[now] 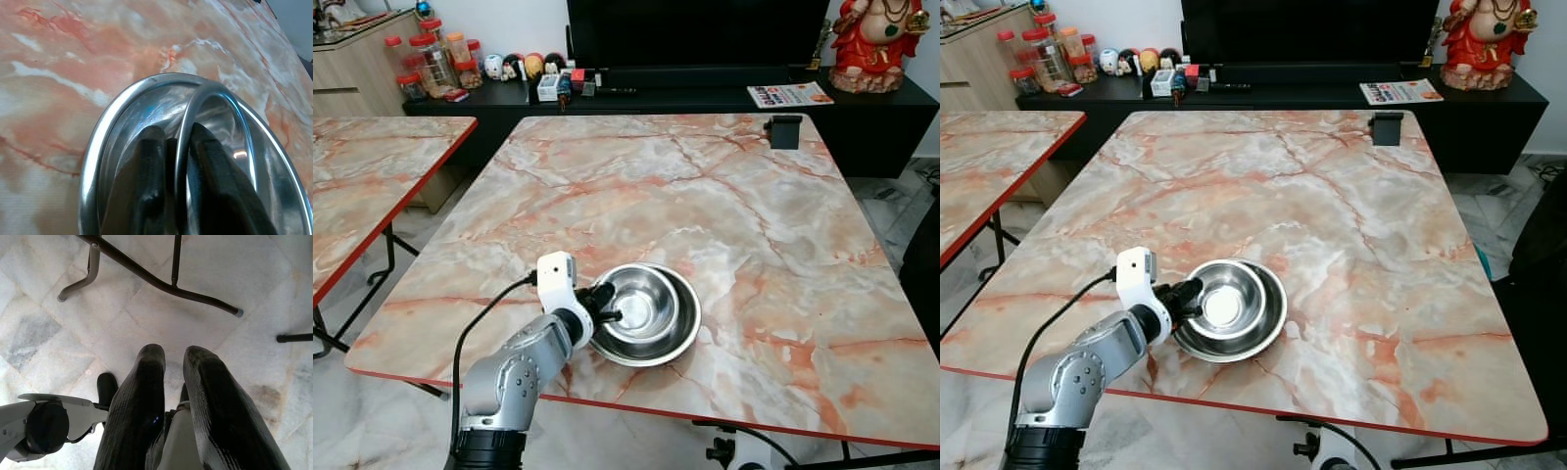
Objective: Setting the table
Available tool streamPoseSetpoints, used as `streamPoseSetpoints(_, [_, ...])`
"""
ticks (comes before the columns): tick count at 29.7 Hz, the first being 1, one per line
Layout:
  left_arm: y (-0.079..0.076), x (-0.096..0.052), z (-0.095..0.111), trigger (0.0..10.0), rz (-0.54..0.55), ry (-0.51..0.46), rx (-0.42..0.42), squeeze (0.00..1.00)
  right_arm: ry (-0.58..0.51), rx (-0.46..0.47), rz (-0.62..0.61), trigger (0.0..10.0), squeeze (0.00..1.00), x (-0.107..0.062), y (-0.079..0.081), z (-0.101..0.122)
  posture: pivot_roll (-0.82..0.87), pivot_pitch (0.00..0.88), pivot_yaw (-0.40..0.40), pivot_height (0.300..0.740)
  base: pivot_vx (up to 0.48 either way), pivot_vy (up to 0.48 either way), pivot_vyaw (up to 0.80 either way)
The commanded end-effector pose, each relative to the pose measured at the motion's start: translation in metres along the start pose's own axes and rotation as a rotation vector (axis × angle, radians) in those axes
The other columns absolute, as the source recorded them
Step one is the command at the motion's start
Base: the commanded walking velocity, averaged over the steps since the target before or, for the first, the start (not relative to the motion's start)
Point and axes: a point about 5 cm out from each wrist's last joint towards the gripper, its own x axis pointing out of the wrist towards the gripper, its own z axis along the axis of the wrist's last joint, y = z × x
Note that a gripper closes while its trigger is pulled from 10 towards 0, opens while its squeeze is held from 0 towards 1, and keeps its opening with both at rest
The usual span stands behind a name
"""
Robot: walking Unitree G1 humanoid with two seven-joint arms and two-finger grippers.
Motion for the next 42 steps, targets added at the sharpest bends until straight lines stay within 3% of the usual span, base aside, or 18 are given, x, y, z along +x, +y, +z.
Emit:
streamPoseSetpoints(1, [-0.002, 0.0, 0.006, 10.0, -0.005, -0.015, 0.02, 0.9, -0.012, 0.009, 0.0, 10.0, 0.0, 0.001, 0.002, 0.004, 0.08, 0.0, 0.071, 0.74, 0.0, 0.0, 0.0])
streamPoseSetpoints(10, [-0.001, 0.001, 0.007, 10.0, 0.004, -0.013, 0.029, 0.84, -0.014, 0.007, 0.0, 10.0, 0.0, 0.001, 0.002, 0.006, 0.08, 0.0, 0.069, 0.74, 0.0, 0.0, 0.0])
streamPoseSetpoints(11, [-0.001, 0.001, 0.008, 10.0, 0.009, -0.013, 0.034, 0.0, -0.014, 0.006, 0.0, 10.0, 0.0, 0.001, 0.002, 0.006, 0.08, 0.0, 0.069, 0.74, 0.0, 0.0, 0.0])
streamPoseSetpoints(15, [0.001, -0.001, 0.011, 10.0, 0.021, -0.031, 0.045, 0.0, -0.014, 0.006, 0.001, 10.0, 0.0, 0.002, 0.002, 0.006, 0.08, 0.0, 0.068, 0.74, 0.0, 0.0, 0.0])
streamPoseSetpoints(26, [-0.004, -0.013, 0.052, 10.0, -0.011, -0.186, 0.165, 0.0, -0.013, 0.002, 0.004, 10.0, 0.0, 0.001, 0.002, 0.006, 0.08, 0.0, 0.062, 0.74, 0.0, 0.0, 0.0])
streamPoseSetpoints(27, [-0.007, -0.019, 0.069, 10.0, -0.039, -0.306, 0.205, 0.0, -0.014, 0.002, 0.004, 10.0, 0.0, 0.001, 0.002, 0.006, 0.09, 0.0, 0.061, 0.74, 0.0, 0.0, 0.0])
streamPoseSetpoints(31, [-0.009, -0.028, 0.088, 10.0, -0.048, -0.482, 0.226, 0.0, -0.014, 0.002, 0.004, 10.0, 0.0, 0.001, 0.002, 0.006, 0.08, 0.0, 0.059, 0.74, 0.0, 0.0, 0.0])
streamPoseSetpoints(32, [-0.006, -0.034, 0.097, 10.0, -0.006, -0.57, 0.263, 0.0, -0.015, 0.003, 0.004, 10.0, 0.0, 0.002, 0.001, 0.007, 0.08, 0.0, 0.059, 0.74, 0.0, 0.0, 0.0])
streamPoseSetpoints(34, [-0.001, -0.037, 0.101, 10.0, 0.04, -0.603, 0.296, 0.0, -0.016, 0.003, 0.005, 10.0, 0.0, 0.002, 0.002, 0.007, 0.08, 0.0, 0.059, 0.74, 0.0, 0.0, 0.0])
streamPoseSetpoints(37, [0.017, -0.046, 0.112, 10.0, 0.154, -0.685, 0.315, 0.0, -0.018, 0.002, 0.005, 10.0, 0.0, 0.002, 0.001, 0.008, 0.08, 0.0, 0.054, 0.74, 0.0, 0.0, 0.0])
streamPoseSetpoints(39, [0.027, -0.054, 0.118, 10.0, 0.224, -0.735, 0.369, 0.0, -0.019, 0.002, 0.005, 10.0, 0.0, 0.002, 0.001, 0.008, 0.08, 0.0, 0.051, 0.74, 0.0, 0.0, 0.0])
streamPoseSetpoints(42, [0.049, -0.07, 0.129, 10.0, 0.381, -0.781, 0.52, 0.0, -0.019, -0.005, 0.005, 10.0, 0.0, 0.002, 0.0, 0.009, 0.09, 0.0, 0.04, 0.74, 0.0, 0.0, 0.0])
